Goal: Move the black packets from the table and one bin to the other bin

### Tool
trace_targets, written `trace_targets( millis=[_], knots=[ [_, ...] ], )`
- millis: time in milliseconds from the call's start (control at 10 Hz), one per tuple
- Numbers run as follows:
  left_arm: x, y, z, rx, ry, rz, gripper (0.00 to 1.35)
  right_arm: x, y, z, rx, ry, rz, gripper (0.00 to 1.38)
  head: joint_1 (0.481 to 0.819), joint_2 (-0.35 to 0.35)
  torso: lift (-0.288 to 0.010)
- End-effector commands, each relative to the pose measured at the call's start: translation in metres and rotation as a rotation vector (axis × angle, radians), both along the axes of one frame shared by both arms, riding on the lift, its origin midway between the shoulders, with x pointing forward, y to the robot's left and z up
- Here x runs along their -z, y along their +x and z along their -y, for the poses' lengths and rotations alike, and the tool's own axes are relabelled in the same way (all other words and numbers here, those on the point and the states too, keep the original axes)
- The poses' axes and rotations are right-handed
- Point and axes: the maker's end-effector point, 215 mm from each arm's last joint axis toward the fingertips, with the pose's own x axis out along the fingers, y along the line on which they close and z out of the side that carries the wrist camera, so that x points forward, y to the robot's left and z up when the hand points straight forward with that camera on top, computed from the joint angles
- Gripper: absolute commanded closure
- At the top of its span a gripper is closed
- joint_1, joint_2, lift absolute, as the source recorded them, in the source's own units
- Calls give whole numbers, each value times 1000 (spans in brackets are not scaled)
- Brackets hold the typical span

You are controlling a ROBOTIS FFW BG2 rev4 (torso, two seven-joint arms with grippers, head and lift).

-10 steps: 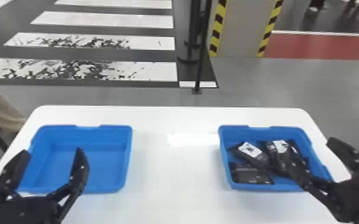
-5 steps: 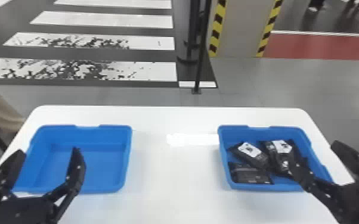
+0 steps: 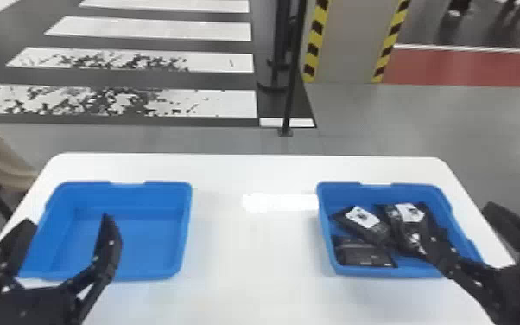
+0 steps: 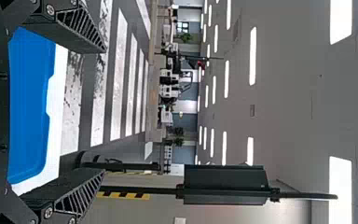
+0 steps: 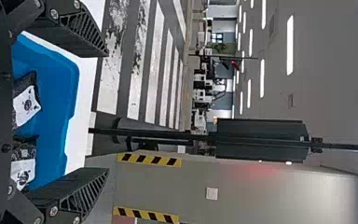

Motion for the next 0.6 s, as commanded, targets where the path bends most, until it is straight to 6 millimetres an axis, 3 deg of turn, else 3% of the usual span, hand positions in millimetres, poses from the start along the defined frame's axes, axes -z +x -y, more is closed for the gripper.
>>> trace_targets(
  millis=[0,500],
  knots=[
    [-1,0,0,-2,-2,2,133,-2,0,-2,-5,-10,0,148,695,-61,-110],
    [-1,1,3,3,-4,2,133,-3,2,-5,-14,-14,3,150,695,-55,-110]
  ],
)
